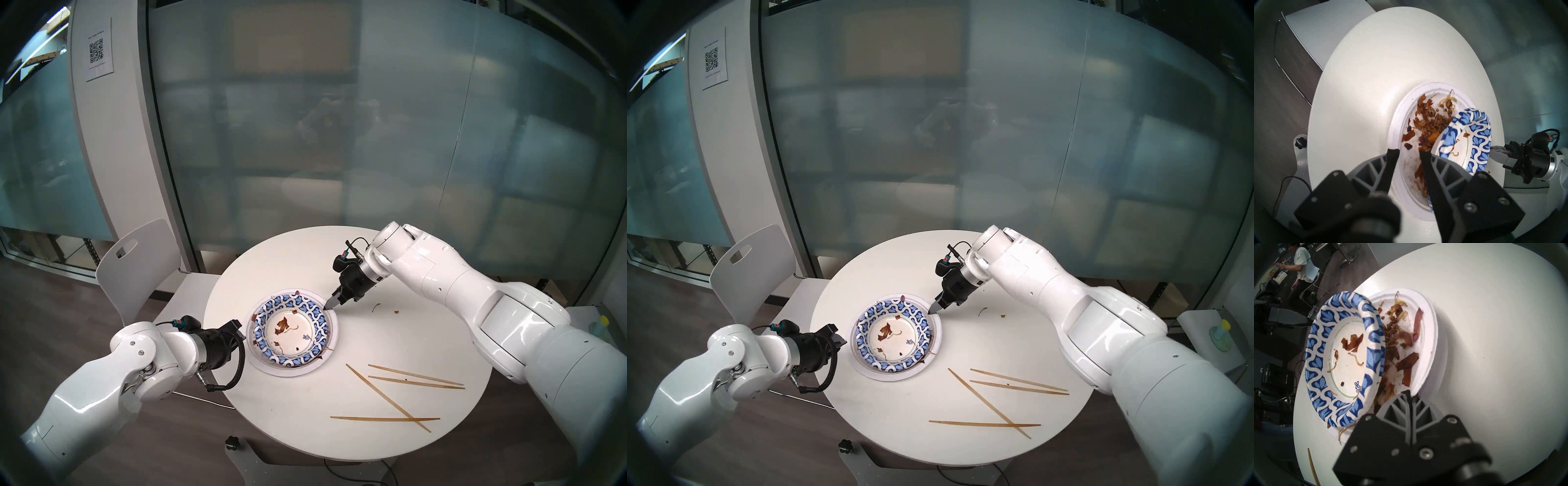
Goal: Stack the plates into one stack
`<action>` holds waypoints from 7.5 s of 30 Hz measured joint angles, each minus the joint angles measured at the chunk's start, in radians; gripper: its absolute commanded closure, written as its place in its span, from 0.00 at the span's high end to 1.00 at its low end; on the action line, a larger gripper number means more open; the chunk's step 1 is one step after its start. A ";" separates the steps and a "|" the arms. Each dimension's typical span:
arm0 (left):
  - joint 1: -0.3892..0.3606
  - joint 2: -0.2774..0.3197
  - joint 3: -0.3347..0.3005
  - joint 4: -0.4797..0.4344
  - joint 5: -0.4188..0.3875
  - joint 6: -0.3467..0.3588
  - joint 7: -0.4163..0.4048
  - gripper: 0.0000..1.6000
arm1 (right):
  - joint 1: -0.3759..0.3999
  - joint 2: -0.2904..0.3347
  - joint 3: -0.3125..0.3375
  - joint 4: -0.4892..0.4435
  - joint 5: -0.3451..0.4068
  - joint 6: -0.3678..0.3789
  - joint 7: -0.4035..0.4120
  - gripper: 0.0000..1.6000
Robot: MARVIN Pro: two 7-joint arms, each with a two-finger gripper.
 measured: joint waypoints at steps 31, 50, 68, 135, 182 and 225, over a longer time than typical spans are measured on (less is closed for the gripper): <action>-0.017 0.017 -0.039 -0.001 -0.051 -0.009 -0.012 0.60 | 0.052 -0.009 -0.066 -0.007 -0.069 0.034 -0.019 0.37; -0.045 0.018 -0.010 0.007 -0.046 0.010 -0.018 0.66 | 0.059 0.060 -0.111 -0.076 -0.038 0.097 -0.083 0.66; -0.089 0.013 -0.011 -0.009 -0.062 0.035 -0.014 0.70 | 0.045 0.219 -0.111 -0.325 0.060 0.214 -0.202 0.65; 0.235 0.121 -0.181 -0.145 0.357 0.121 -0.455 0.76 | -0.279 0.898 -0.015 -1.255 0.471 0.322 -0.454 0.79; 0.198 0.092 -0.122 -0.137 0.408 0.098 -0.479 1.00 | -0.381 0.970 -0.113 -1.475 0.732 0.322 -0.925 1.00; 0.200 0.074 -0.144 -0.114 0.403 0.092 -0.478 1.00 | -0.143 0.953 -0.523 -1.500 0.794 0.322 -1.214 1.00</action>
